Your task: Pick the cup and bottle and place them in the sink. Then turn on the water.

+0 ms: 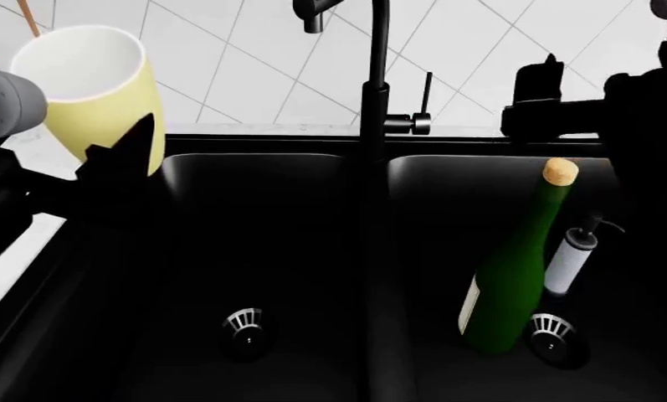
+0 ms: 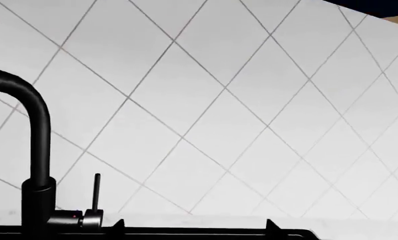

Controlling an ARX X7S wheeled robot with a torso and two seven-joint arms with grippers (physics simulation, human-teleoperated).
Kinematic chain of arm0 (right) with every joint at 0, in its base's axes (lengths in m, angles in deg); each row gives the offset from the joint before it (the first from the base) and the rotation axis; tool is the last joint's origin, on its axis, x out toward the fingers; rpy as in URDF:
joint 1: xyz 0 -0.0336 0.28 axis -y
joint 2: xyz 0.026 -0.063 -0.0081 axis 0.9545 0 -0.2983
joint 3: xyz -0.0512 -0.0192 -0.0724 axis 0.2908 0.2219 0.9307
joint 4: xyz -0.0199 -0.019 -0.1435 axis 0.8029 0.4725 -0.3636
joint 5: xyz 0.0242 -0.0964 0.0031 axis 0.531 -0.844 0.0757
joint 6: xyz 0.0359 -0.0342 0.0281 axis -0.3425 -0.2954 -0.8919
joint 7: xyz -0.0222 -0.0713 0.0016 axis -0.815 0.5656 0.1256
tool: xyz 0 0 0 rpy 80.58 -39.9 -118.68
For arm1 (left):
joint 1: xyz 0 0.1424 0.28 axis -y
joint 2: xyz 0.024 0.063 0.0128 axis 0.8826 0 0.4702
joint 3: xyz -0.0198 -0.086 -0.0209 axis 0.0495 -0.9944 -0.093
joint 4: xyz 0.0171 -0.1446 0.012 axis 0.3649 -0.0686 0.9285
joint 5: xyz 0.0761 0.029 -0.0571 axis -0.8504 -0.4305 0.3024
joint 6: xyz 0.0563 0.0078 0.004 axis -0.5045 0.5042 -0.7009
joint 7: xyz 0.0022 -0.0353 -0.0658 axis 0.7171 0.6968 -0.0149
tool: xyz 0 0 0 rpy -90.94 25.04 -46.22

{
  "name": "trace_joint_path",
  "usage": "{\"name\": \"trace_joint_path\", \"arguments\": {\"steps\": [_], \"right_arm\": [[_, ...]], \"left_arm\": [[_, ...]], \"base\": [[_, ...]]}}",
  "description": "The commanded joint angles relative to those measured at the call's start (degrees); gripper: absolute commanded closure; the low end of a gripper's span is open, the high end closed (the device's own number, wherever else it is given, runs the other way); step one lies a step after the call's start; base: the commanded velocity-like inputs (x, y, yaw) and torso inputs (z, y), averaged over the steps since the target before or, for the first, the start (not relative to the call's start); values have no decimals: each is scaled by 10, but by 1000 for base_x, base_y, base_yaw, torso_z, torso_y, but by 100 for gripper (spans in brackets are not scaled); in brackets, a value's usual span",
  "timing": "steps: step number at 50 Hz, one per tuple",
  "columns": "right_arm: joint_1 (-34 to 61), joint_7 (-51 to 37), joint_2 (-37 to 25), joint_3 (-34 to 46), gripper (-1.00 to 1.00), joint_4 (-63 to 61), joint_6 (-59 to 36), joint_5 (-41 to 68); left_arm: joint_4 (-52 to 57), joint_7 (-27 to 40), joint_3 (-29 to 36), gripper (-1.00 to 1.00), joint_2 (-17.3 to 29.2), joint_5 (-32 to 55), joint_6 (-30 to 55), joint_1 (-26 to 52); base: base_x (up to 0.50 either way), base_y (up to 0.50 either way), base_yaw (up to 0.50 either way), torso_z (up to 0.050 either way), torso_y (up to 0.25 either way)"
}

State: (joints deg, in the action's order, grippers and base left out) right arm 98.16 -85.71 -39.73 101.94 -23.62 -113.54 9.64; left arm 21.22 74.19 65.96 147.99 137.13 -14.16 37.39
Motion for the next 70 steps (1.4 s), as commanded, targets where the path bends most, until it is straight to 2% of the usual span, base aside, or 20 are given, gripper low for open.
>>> {"name": "trace_joint_path", "arguments": {"steps": [1,10,11,25,30,40,60,70], "right_arm": [[99,-81,2,-11,-100,-25,-45,104],[189,-142,10,-6,-100,-22,-69,185],[194,-142,9,-6,-100,-20,-71,187],[198,-116,11,2,-100,-6,-79,161],[198,-112,2,0,-100,-7,-79,160],[206,-115,-2,2,-100,-5,-81,165],[208,-114,1,9,-100,-4,-77,163],[206,-118,-4,11,-100,-12,-72,168]], "left_arm": [[-1,5,1,100,-5,-2,-5,0],[-4,12,16,100,-15,-1,6,11],[-26,17,31,100,-25,13,25,47],[-74,38,111,100,-93,14,89,111],[-84,31,133,100,-117,-10,101,105],[-82,24,151,100,-131,-33,104,81],[-77,4,171,100,-119,-40,114,44],[-80,-9,188,100,-124,-72,120,19]], "base": [[0,0,0,0,0],[0,0,0,0,0],[0,0,0,0,0],[0,0,0,0,0],[0,0,0,0,2],[0,0,0,1,0],[0,0,0,0,1],[0,0,0,0,0]]}}
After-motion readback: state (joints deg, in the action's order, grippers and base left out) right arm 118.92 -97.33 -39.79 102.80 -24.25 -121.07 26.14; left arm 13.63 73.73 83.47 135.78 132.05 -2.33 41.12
